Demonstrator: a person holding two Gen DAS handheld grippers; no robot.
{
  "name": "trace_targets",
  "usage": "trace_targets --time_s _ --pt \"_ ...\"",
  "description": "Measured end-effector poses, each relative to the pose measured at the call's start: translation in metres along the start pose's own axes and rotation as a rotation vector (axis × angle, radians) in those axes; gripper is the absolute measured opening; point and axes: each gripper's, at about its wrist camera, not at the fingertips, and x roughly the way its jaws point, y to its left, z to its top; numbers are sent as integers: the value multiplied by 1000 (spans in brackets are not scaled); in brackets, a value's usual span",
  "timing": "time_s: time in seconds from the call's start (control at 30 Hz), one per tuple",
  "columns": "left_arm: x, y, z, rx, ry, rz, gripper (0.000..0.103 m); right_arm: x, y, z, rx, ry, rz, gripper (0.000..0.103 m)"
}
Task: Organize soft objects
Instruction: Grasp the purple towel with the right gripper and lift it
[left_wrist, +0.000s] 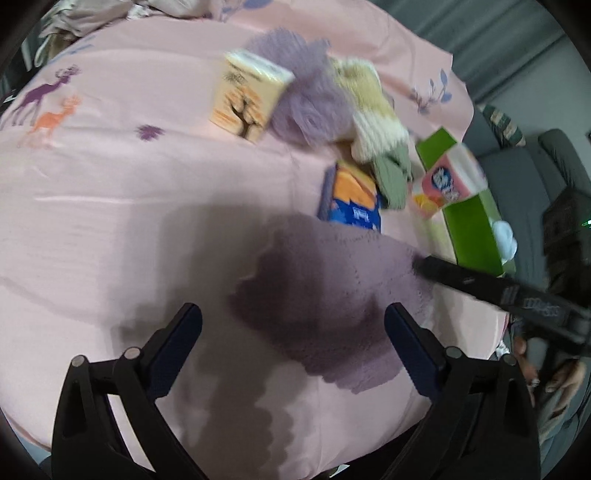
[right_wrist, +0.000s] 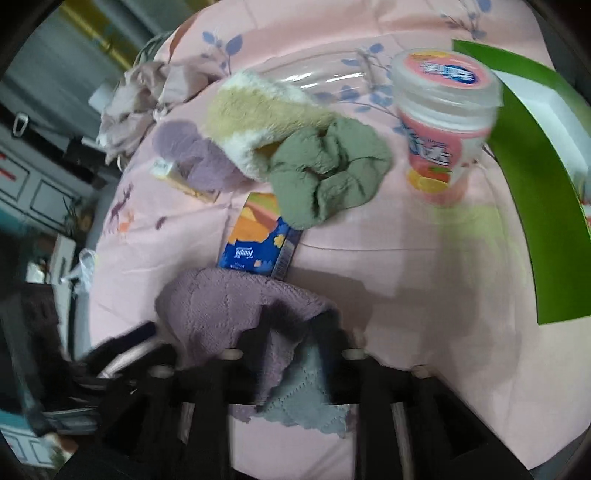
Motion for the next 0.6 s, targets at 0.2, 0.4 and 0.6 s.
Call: trace_targets --time_s 0.2,0.4,0.6 --pt "13 -12 -1 35 7 35 87 2 2 -5 -16 -11 18 76" --pt "18 -24 0 67 19 30 69 42 0 -11 26 74 49 76" --pt "28 -40 -2 115 32 28 49 54 6 -17 30 111 225 48"
